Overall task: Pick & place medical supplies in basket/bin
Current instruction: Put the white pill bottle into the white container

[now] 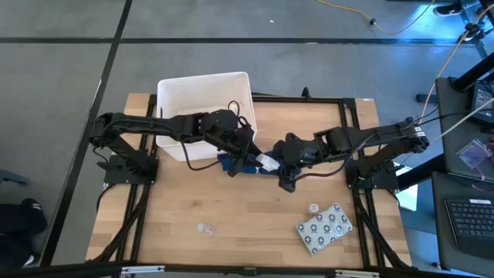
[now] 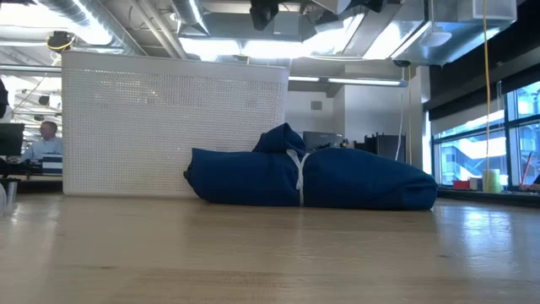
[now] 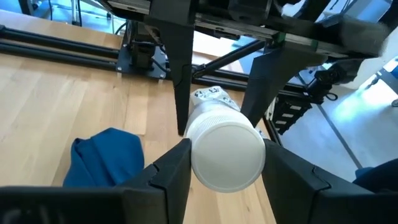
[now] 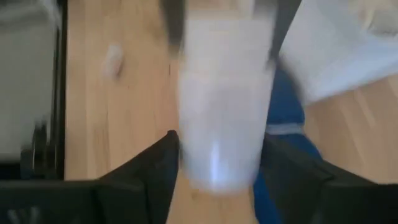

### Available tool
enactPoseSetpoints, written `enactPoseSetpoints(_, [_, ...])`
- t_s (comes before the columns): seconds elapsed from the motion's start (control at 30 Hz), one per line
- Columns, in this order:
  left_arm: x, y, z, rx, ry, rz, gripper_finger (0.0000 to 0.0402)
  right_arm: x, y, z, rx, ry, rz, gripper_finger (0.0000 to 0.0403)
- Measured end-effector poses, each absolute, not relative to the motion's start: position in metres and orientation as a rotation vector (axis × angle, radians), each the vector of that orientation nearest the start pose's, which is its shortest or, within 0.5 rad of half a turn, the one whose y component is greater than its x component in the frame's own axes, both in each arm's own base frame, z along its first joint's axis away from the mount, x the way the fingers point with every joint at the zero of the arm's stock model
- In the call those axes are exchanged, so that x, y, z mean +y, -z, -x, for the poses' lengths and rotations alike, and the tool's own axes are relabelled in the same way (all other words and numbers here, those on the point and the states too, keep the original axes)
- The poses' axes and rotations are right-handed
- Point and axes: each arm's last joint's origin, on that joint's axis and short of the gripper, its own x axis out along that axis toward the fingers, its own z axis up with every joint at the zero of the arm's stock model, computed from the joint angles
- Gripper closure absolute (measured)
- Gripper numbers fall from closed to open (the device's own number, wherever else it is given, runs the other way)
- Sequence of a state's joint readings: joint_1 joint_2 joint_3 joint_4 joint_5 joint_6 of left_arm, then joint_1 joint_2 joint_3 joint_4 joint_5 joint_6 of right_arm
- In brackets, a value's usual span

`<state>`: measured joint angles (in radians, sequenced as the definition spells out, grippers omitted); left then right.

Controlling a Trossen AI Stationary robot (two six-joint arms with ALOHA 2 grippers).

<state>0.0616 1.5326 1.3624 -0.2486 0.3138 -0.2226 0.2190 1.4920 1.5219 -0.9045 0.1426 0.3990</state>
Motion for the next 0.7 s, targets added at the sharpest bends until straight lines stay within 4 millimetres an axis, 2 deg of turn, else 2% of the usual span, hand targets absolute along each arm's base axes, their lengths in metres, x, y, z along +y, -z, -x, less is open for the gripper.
enactPoseSetpoints(0.13, [0.016,-0.351,-0.345,0.420,0.192,0.299,0.0239,0.058,-0.363,-0.283,0.928,0.046,-0.148,0.0138])
enactPoseSetpoints(0.3, [0.033,-0.363,-0.333,0.384,0.092,0.333,0.0238,0.042,-0.377,-0.252,0.967,0.150,-0.234,0.0095])
enactPoseSetpoints(0.53, [0.071,-0.375,-0.302,0.395,-0.208,0.355,0.0239,0.032,-0.406,-0.212,0.831,0.175,-0.214,0.0085])
enactPoseSetpoints(0.7, [0.097,-0.372,-0.273,0.496,-0.398,0.415,0.0241,0.023,-0.414,-0.203,0.745,0.344,-0.062,0.0085])
